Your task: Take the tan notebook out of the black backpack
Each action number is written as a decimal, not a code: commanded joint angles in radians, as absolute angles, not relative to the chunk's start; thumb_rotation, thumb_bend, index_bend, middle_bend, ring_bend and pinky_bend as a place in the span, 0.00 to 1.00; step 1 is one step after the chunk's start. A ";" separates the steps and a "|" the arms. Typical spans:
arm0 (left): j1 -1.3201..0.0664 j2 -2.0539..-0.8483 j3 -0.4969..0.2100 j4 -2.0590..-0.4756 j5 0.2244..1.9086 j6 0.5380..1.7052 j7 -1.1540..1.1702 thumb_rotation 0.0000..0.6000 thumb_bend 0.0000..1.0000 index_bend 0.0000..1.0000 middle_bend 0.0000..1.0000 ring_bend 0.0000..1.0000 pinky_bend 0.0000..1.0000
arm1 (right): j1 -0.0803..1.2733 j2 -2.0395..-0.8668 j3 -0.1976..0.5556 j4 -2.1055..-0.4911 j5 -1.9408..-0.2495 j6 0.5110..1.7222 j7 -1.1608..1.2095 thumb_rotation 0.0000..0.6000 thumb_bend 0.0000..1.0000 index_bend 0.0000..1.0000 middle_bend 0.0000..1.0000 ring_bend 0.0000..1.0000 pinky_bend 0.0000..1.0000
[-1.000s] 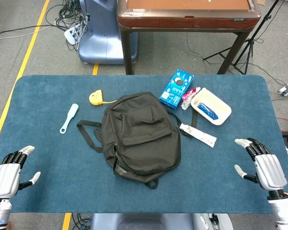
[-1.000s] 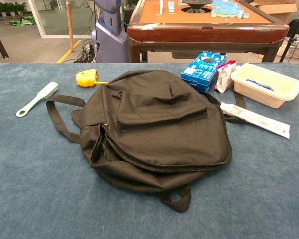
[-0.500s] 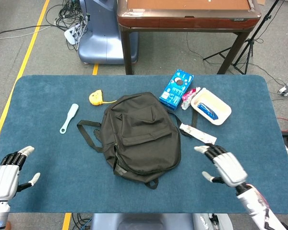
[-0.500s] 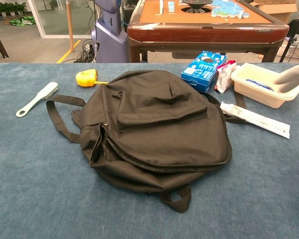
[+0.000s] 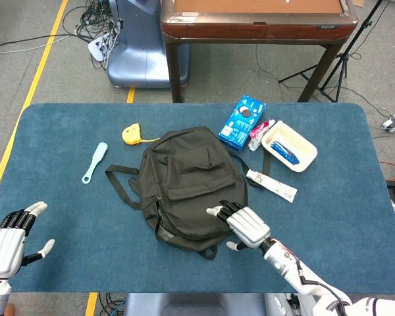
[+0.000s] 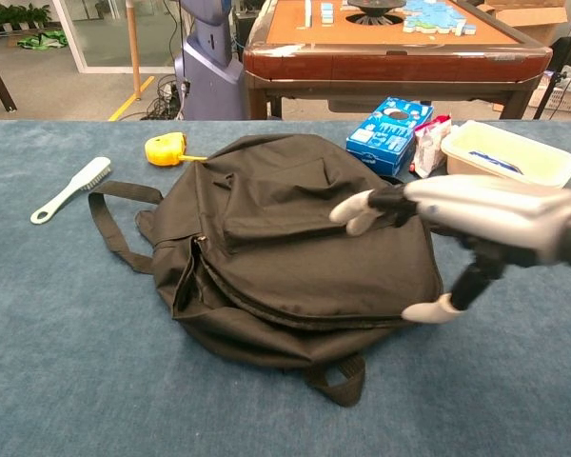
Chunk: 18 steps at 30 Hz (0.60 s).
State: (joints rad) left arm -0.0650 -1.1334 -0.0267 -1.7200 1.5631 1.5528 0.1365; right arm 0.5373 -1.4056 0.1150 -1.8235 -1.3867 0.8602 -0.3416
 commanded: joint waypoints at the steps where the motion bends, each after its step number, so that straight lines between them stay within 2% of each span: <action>1: -0.064 -1.129 -0.026 -1.722 1.565 1.554 0.130 1.00 0.20 0.18 0.19 0.20 0.18 | 0.596 -1.501 0.140 -1.765 -1.306 0.831 -0.428 1.00 0.17 0.12 0.17 0.05 0.19; 15: -0.063 -1.118 -0.025 -1.708 1.570 1.554 0.095 1.00 0.20 0.18 0.19 0.20 0.18 | 0.718 -1.734 0.162 -1.588 -1.135 0.850 -0.599 1.00 0.14 0.11 0.16 0.04 0.19; 18: -0.063 -1.115 -0.025 -1.706 1.574 1.556 0.089 1.00 0.20 0.18 0.19 0.20 0.18 | 0.739 -1.765 0.178 -1.550 -1.109 0.863 -0.618 1.00 0.18 0.11 0.17 0.04 0.19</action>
